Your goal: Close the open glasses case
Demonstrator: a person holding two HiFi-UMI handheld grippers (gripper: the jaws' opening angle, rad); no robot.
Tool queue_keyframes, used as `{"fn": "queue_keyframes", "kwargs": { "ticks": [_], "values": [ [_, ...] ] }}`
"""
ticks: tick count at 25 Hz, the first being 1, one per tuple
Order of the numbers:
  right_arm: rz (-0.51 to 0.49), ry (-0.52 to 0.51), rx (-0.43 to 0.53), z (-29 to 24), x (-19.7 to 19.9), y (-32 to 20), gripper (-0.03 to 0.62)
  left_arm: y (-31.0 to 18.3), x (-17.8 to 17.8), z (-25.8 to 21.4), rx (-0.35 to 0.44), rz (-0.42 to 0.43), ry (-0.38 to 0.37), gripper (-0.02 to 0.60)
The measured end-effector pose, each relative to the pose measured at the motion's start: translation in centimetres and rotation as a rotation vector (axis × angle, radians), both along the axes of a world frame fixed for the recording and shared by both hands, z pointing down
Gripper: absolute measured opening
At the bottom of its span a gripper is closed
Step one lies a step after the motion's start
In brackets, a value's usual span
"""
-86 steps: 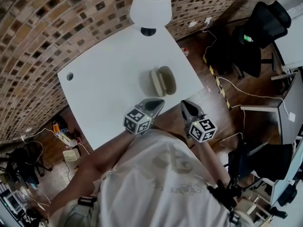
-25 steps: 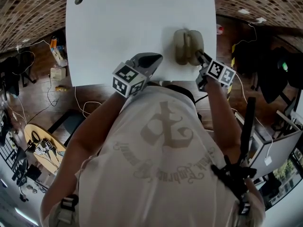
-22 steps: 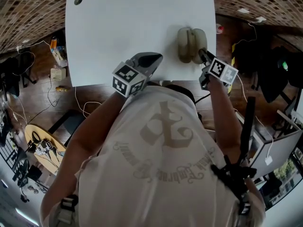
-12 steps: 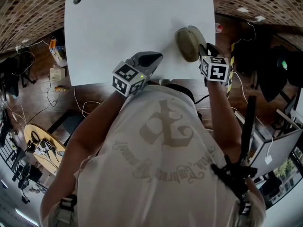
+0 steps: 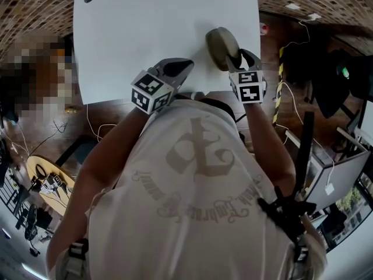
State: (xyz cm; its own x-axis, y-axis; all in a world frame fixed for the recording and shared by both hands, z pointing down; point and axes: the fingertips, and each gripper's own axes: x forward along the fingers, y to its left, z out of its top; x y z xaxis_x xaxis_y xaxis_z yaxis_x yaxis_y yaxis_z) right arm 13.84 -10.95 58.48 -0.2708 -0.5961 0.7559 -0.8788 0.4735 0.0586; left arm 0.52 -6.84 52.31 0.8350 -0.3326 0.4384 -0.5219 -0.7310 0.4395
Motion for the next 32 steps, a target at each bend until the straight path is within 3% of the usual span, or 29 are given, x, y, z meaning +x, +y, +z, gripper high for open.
{"fn": "queue_keyframes", "kwargs": {
  "ticks": [7, 19, 25, 27, 32],
  "values": [
    [-0.031, -0.042, 0.006, 0.0, -1.3, 0.6, 0.216, -0.6, 0.0, -0.1, 0.009, -0.010, 0.003, 0.007],
    [-0.197, -0.054, -0.011, 0.1, -5.3, 2.8, 0.287, -0.3, 0.3, 0.0, 0.011, -0.016, 0.001, 0.008],
    [-0.169, -0.109, -0.019, 0.4, -5.9, 3.0, 0.284, -0.2, 0.0, -0.2, 0.011, -0.027, 0.004, 0.008],
    [-0.142, -0.136, -0.018, 0.6, -5.6, 2.9, 0.251, 0.0, 0.1, -0.2, 0.011, -0.027, 0.004, 0.008],
    [-0.055, -0.189, -0.004, 0.7, -4.7, 1.7, 0.057, 0.1, 0.0, -0.3, 0.013, -0.030, 0.002, 0.008]
  ]
}}
